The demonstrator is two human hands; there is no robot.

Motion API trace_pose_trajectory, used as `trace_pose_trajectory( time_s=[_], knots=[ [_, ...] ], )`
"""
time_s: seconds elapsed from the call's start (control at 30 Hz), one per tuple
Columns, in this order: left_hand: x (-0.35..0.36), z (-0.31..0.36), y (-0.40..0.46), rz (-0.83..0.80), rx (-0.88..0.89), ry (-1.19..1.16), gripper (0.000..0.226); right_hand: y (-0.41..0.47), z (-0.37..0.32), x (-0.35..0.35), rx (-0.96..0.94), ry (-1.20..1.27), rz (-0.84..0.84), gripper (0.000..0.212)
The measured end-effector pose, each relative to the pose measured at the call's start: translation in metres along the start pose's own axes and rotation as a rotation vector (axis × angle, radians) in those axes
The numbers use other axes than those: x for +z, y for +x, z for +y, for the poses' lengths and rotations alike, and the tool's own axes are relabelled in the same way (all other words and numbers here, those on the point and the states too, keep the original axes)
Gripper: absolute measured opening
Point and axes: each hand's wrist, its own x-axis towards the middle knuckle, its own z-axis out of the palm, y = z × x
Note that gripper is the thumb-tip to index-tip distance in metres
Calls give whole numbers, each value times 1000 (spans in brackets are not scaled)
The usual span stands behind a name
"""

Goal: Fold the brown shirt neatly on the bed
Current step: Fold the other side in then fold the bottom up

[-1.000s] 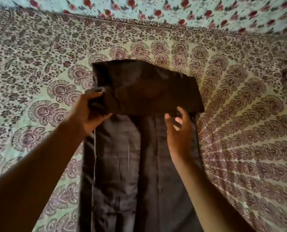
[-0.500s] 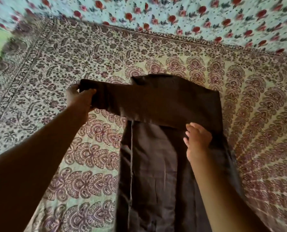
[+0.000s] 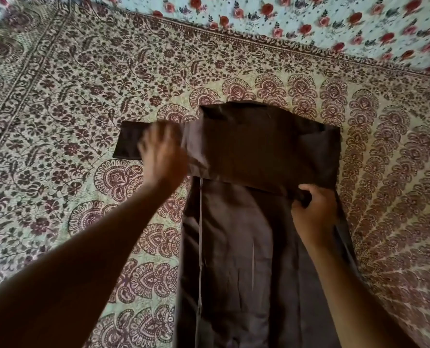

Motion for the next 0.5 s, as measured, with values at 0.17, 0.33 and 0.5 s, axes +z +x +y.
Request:
trace_pose_trajectory(
  time_s=[0.17,0.33,0.5],
  knots=[
    [58,72,-45,-243,685,171,53,-7,16,-7,-102,-457,-22,40],
    [82,97,-46,-248,720,299,38,7,29,-7,-342,-504,-21,12],
    [80,74,-34,-174,568,301,19,3,36,-28,-348,-233,-32,20]
  ],
)
